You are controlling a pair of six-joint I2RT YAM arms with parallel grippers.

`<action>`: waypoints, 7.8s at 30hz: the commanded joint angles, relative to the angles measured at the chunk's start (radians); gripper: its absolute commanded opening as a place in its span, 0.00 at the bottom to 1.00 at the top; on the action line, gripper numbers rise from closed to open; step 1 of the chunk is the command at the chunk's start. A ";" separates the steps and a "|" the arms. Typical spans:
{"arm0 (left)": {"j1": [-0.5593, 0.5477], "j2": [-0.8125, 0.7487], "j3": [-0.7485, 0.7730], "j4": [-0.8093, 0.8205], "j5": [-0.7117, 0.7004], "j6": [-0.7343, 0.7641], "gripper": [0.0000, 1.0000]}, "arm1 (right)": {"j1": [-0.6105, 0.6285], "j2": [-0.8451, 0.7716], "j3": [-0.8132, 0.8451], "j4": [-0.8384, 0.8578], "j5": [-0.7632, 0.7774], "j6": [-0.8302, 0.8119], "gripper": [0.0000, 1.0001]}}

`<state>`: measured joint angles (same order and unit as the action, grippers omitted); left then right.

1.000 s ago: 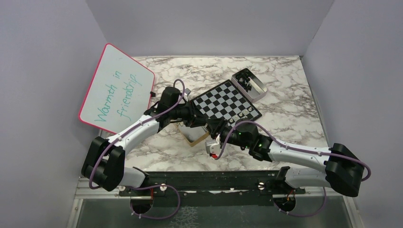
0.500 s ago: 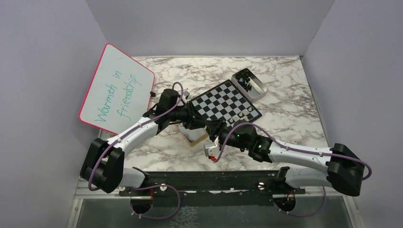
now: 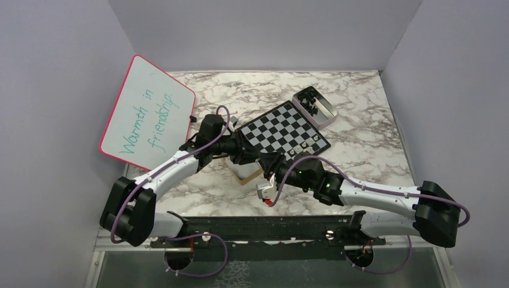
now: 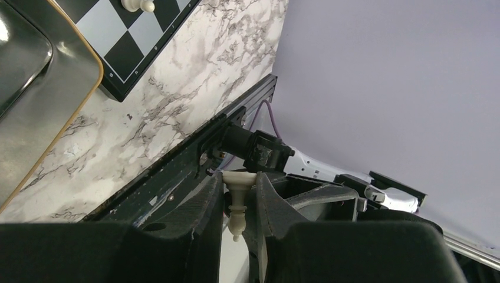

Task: Set up the chess pieces on the board
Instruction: Adjust the chess piece, then place the chess piece on the chessboard.

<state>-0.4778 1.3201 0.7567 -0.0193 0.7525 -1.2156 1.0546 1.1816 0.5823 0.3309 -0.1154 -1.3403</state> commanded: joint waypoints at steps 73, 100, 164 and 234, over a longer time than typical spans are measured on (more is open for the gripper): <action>0.019 -0.335 -0.189 0.363 -0.458 -0.458 0.20 | 0.104 0.205 0.166 0.508 0.652 1.236 0.12; 0.019 -0.349 0.084 -0.194 -0.510 0.295 0.99 | 0.089 -0.220 0.236 -0.482 0.868 1.606 0.01; 0.019 -0.477 -0.033 -0.254 -0.700 1.109 0.99 | -0.360 0.624 0.820 -1.299 0.225 1.564 0.05; 0.019 -0.496 -0.031 -0.266 -0.709 1.111 0.99 | -0.376 0.735 0.906 -1.324 0.248 1.541 0.24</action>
<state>-0.4576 0.8433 0.7231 -0.2813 0.0582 -0.1139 0.6849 1.9049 1.4746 -0.9886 0.1226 0.2077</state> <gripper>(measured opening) 0.990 0.229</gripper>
